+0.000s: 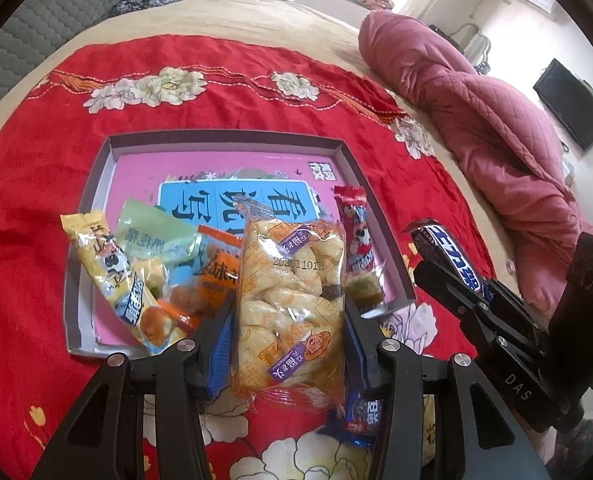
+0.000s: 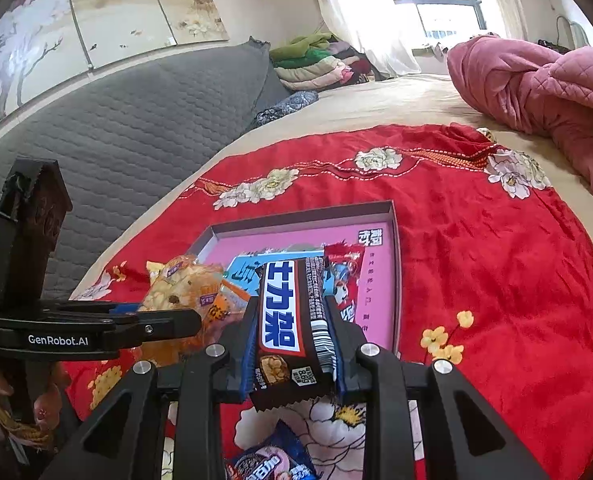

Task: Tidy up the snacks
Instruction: 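Lower the cracker bag into the tray and open left tool while right tool releases the chocolate bar there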

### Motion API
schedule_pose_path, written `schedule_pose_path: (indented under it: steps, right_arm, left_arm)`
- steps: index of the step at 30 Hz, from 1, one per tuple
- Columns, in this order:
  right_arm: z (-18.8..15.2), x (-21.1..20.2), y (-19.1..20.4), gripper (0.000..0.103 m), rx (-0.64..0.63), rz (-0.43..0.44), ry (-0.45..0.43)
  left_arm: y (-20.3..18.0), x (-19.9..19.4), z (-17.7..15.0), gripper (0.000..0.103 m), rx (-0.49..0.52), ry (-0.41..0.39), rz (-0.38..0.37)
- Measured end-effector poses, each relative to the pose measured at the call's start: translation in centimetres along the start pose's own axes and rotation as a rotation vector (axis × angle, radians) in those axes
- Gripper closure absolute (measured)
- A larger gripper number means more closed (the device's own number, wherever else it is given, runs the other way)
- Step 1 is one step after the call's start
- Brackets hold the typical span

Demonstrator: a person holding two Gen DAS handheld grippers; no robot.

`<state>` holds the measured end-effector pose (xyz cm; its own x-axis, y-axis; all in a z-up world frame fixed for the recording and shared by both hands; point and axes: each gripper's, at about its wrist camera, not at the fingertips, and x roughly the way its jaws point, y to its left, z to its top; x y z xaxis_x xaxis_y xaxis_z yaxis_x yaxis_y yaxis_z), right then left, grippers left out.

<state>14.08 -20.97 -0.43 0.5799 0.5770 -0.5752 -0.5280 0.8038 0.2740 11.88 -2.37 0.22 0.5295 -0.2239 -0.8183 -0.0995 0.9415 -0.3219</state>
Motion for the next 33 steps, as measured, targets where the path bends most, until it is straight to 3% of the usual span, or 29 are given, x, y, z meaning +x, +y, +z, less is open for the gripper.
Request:
schedule_pose_path:
  steps: [33]
  right_arm:
    - [1.3, 1.7, -3.6, 0.074, 0.121, -0.076, -0.023]
  left_arm:
    - [-0.8, 3.7, 1.5, 0.054, -0.001, 0.021, 0.008]
